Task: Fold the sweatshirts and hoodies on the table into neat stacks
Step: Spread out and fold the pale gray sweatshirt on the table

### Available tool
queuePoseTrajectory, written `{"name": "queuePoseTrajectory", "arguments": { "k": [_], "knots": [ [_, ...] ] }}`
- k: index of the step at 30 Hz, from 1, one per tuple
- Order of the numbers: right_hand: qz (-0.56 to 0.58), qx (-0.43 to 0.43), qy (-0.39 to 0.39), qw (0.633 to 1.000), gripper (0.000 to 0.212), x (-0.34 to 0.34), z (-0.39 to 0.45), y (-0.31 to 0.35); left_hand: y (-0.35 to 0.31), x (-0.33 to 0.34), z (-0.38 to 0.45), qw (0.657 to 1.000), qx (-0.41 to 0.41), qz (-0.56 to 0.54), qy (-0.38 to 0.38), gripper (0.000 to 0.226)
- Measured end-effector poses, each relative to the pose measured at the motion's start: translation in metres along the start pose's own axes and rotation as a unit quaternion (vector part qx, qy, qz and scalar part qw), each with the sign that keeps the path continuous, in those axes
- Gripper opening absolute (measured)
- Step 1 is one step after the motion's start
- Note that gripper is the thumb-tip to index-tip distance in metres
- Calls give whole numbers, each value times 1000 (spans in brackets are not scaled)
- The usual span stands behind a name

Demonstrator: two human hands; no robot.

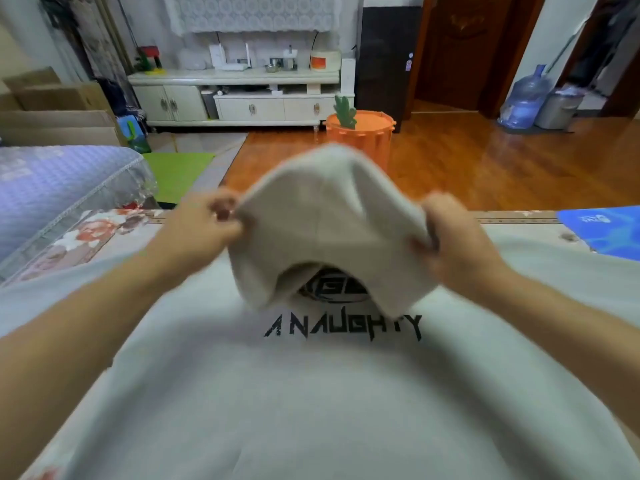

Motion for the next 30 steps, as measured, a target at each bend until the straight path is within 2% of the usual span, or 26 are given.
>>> {"name": "queuePoseTrajectory", "arguments": {
  "k": [2,4,6,8,9,10,11,12,13,15,17,20,22,23,25,26,28,30],
  "knots": [
    [-17,-21,142,989,37,39,-68,-16,40,23,-54,986,-33,99,129,40],
    [-7,12,204,979,43,48,-111,-35,72,36,-89,964,-67,153,205,42],
    [24,89,155,984,44,38,-119,-57,84,37,-97,963,-113,141,201,36],
    [61,240,49,968,37,26,-113,-85,86,39,-94,965,-139,130,179,44],
    [69,337,21,939,27,24,-113,-101,90,41,-95,963,-181,95,176,46],
    [104,437,31,893,14,30,-117,-112,94,41,-99,952,-251,40,172,41],
    [153,524,69,835,13,42,-123,-114,101,42,-105,930,-328,-15,164,33],
    [197,584,110,780,24,53,-127,-110,103,43,-111,907,-388,-52,156,26],
    [233,613,144,741,33,61,-127,-101,105,44,-113,891,-421,-66,155,23],
    [265,620,180,716,41,74,-119,-89,106,49,-112,873,-458,-88,144,37],
    [282,621,183,708,34,84,-111,-84,104,62,-102,863,-467,-135,138,45],
    [342,618,179,684,18,89,-96,-76,97,81,-78,859,-436,-240,123,28],
    [410,568,114,705,5,73,-71,-75,88,80,-51,874,-357,-325,55,16],
    [436,519,68,732,6,59,-57,-74,83,72,-40,875,-311,-371,-1,10],
    [459,457,9,762,18,37,-43,-74,87,58,-36,855,-269,-433,-95,20],
    [462,472,15,751,23,38,-47,-76,95,59,-42,842,-290,-442,-107,23],
    [455,548,77,698,24,54,-69,-80,113,69,-63,817,-379,-424,-88,19],
    [418,595,148,671,22,67,-89,-85,121,74,-76,814,-443,-370,-59,7]
  ]
}}
Point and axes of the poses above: each hand's wrist, its own z-axis towards the middle knuckle, its own x-axis out of the palm, y = z × x, the point moved 9 cm from there along z, towards the middle knuckle, and after that the axes turned 7 degrees about x, right-handed, at the moved point
